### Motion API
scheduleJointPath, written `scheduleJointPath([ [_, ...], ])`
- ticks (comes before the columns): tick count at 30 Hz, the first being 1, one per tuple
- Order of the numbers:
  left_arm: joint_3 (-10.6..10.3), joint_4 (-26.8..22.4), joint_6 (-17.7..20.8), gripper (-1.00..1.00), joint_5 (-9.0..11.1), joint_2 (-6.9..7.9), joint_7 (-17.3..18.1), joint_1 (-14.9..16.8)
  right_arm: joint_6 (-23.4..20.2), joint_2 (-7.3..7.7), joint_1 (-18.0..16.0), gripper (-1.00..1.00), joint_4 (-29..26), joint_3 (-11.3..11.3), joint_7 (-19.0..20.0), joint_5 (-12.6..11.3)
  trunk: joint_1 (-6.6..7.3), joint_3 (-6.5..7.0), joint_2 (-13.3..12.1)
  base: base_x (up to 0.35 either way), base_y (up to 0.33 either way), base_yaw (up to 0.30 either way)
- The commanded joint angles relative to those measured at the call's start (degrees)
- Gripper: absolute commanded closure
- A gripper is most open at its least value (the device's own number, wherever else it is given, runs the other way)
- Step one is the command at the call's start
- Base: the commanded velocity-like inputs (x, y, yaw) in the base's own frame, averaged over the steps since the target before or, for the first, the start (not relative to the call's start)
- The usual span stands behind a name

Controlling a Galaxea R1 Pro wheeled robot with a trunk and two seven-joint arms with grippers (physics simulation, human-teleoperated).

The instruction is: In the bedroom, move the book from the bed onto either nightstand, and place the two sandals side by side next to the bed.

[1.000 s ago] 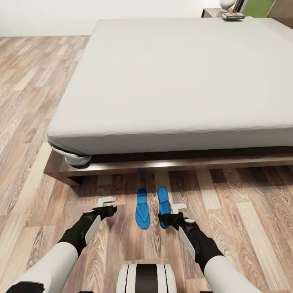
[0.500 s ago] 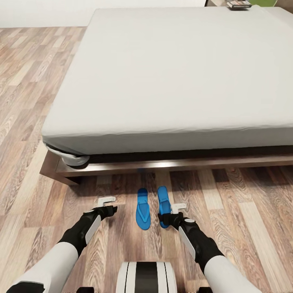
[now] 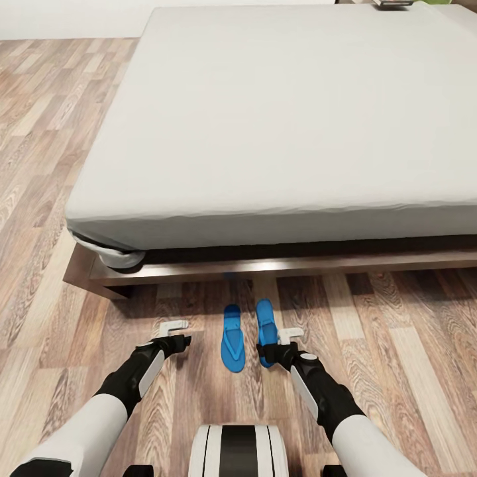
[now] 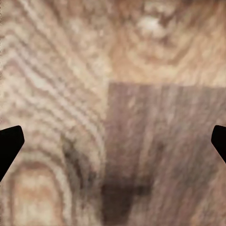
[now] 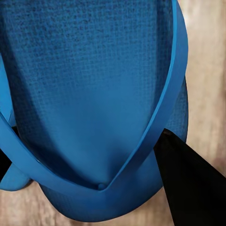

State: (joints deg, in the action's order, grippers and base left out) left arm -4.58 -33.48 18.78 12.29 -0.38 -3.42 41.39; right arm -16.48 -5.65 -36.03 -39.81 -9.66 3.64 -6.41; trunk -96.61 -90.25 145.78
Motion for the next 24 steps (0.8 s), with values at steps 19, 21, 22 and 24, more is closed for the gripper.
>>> scheduleJointPath([
  [19, -0.2, -0.1, 0.3, -1.0, 0.5, -0.24, -0.4, 0.0, -10.4, 0.02, -0.1, 1.0, -5.4, -0.2, -0.9, -0.4, 0.01, -0.03, 0.0, 0.0, 0.0, 0.0],
  [21, -0.2, -0.1, 0.3, -1.0, 0.5, -0.3, -0.4, 0.0, -12.5, 0.02, -0.5, 1.0, -5.4, -0.2, -1.0, -0.3, 0.01, -0.03, 0.0, 0.0, 0.0, 0.0],
  [22, -0.2, -0.1, 0.3, -1.0, 0.5, -0.31, -0.4, 0.0, -13.2, 0.02, -0.6, 1.0, -5.4, -0.2, -1.0, -0.3, 0.01, -0.03, 0.0, 0.0, 0.0, 0.0],
  [24, -0.2, -0.1, 0.3, -1.0, 0.5, -0.32, -0.4, 0.0, -14.4, -0.01, -1.0, 1.0, -5.4, -0.2, -1.0, -0.3, 0.01, -0.03, 0.0, 0.0, 0.0, 0.0],
])
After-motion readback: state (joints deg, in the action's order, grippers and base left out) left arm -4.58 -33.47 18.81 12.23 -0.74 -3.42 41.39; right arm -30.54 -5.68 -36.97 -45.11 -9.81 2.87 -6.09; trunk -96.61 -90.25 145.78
